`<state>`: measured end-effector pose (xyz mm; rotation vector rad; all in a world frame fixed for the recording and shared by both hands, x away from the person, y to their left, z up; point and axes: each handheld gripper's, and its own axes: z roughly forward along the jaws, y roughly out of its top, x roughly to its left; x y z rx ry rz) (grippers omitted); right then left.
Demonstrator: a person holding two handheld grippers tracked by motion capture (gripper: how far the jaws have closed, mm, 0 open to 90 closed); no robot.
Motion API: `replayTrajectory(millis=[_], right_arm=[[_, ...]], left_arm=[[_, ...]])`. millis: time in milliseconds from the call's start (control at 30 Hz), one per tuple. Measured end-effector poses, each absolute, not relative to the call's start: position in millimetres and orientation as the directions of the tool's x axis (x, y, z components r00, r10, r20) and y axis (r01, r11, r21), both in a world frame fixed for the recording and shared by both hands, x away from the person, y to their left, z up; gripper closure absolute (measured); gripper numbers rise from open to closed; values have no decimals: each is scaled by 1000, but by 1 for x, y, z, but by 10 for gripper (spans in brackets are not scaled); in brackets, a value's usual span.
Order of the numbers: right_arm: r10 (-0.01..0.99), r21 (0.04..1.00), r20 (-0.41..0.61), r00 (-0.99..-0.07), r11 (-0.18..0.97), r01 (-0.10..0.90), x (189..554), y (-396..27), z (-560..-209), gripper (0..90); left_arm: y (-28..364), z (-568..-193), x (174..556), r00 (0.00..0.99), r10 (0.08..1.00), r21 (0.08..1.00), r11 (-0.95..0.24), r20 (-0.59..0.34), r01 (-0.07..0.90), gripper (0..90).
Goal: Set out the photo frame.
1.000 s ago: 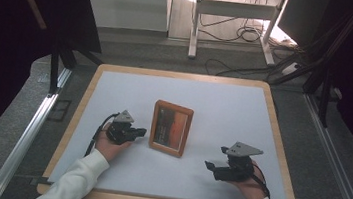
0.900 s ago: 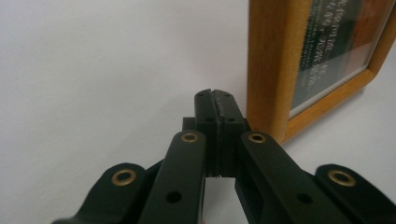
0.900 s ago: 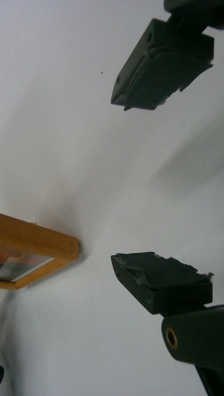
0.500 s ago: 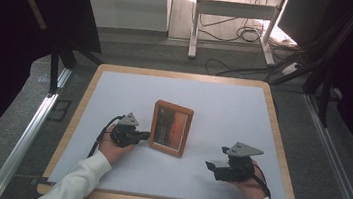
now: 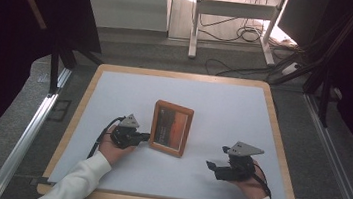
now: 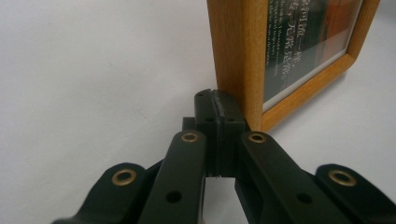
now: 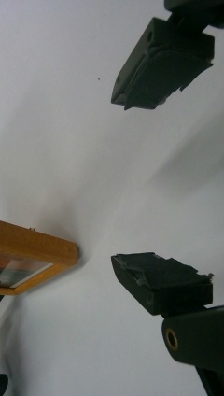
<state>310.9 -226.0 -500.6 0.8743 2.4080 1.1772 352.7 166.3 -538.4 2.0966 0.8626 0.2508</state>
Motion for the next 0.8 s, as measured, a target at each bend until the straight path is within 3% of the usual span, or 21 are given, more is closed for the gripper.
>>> replayTrajectory(millis=[800], right_arm=[[656,784,-33,-754,485,388,314,-229,-502,187]], left_arm=[[163,-538,344,763,636,759,-437,-118,482,900]])
